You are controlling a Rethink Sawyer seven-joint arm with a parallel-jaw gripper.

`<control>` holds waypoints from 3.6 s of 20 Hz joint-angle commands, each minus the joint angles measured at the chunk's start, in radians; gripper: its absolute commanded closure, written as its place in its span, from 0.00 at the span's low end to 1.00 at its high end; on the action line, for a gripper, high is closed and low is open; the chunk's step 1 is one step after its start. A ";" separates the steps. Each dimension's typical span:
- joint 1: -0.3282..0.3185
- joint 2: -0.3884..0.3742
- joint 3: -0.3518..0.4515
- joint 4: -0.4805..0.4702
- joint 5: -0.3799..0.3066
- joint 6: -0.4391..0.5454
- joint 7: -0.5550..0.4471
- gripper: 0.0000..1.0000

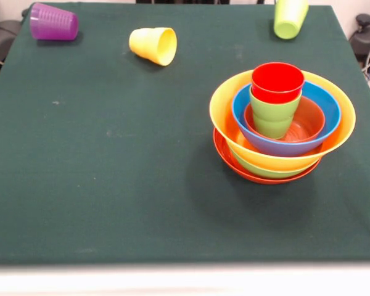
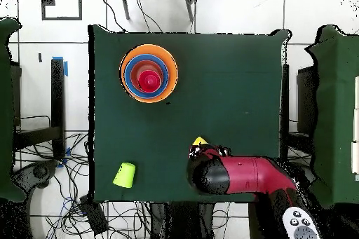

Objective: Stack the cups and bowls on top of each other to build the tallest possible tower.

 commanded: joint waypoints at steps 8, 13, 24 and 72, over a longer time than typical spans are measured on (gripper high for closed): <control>0.189 0.105 0.001 -0.157 -0.005 0.065 0.108 0.00; 0.251 0.140 -0.042 -0.313 0.060 0.192 0.141 0.00; 0.381 0.253 -0.202 -0.591 0.130 0.391 0.228 0.00; 0.609 0.851 -0.578 -1.683 0.172 1.308 0.453 0.00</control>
